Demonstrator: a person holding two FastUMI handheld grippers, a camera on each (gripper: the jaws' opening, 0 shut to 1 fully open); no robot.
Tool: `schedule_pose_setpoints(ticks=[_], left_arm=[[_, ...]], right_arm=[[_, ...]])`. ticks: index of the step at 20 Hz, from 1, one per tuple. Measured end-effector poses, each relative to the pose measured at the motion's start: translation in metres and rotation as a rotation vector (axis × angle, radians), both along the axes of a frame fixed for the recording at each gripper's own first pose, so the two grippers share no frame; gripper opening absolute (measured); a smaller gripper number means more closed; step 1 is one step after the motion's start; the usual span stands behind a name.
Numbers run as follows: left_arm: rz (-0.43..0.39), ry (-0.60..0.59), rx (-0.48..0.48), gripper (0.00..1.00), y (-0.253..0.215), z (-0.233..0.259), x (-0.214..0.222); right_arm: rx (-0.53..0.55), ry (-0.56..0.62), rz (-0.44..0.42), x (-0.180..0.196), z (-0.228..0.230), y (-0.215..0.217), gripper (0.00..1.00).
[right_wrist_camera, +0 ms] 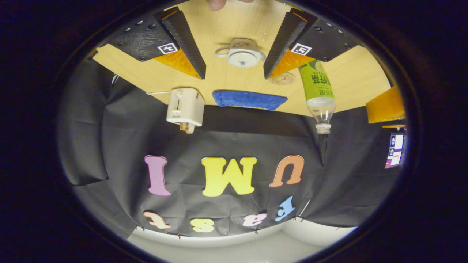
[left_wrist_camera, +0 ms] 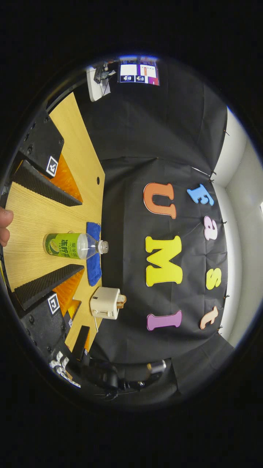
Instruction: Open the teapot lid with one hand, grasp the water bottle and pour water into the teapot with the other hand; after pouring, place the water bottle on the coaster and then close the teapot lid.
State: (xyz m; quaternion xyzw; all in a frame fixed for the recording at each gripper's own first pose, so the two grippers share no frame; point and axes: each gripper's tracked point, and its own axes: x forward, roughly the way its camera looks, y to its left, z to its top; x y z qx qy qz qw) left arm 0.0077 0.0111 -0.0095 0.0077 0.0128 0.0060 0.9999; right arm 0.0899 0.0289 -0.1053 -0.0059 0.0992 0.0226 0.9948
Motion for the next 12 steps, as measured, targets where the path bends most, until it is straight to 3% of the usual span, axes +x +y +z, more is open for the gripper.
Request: schedule_pose_setpoints(ticks=[7,11,12], left_arm=[[0.003,0.004,0.000,0.99,0.005,-0.004,0.002],[0.008,0.006,0.002,0.99,0.008,-0.004,0.004],[0.010,0.007,0.001,0.99,0.009,-0.004,0.004]], right_arm=[[-0.015,0.040,0.004,0.035,-0.021,0.010,0.95],[-0.019,0.067,-0.010,0.049,-0.031,0.011,0.66],[-0.016,0.074,-0.013,0.051,-0.033,0.011,0.51]])
